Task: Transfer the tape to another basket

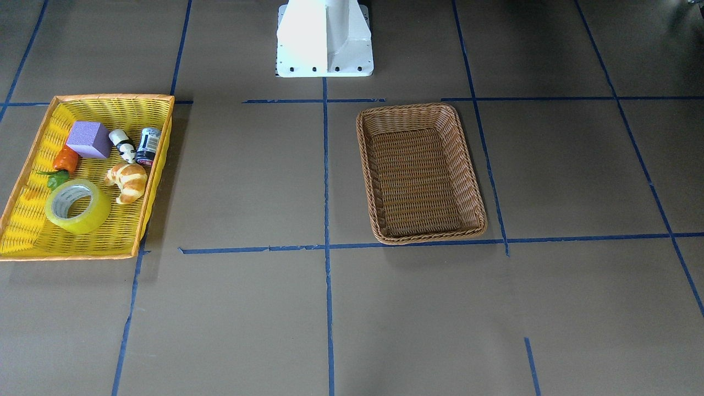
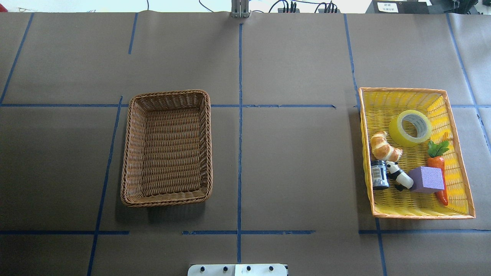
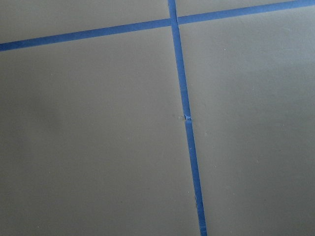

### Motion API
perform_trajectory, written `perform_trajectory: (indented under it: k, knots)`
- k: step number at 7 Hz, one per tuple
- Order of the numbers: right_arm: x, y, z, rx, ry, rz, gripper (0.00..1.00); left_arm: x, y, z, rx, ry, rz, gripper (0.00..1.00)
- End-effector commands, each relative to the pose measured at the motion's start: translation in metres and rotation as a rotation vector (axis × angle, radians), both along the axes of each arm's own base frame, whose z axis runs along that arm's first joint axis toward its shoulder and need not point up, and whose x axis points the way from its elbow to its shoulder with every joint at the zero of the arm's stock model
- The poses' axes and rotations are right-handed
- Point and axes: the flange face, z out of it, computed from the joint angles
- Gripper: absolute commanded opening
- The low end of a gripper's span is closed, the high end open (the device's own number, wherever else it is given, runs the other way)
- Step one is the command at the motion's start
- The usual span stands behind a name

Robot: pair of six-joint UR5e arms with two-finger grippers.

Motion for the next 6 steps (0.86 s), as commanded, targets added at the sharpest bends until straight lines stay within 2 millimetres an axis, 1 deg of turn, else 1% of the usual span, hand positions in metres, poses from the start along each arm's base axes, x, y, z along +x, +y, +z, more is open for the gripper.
perform_trajectory:
  k: [1,4,6]
  knots:
    - [0.000,-0.001,-0.001,0.004,0.000,-0.001,1.00,0.000,0.000,-0.002,0.005,0.000,0.000,1.00]
    - [0.000,-0.003,-0.003,0.007,-0.001,-0.001,1.00,0.000,0.000,-0.003,0.010,0.000,0.000,1.00]
    - [0.001,-0.011,-0.014,0.026,-0.001,0.004,1.00,0.000,-0.005,-0.034,0.054,-0.003,-0.015,1.00]
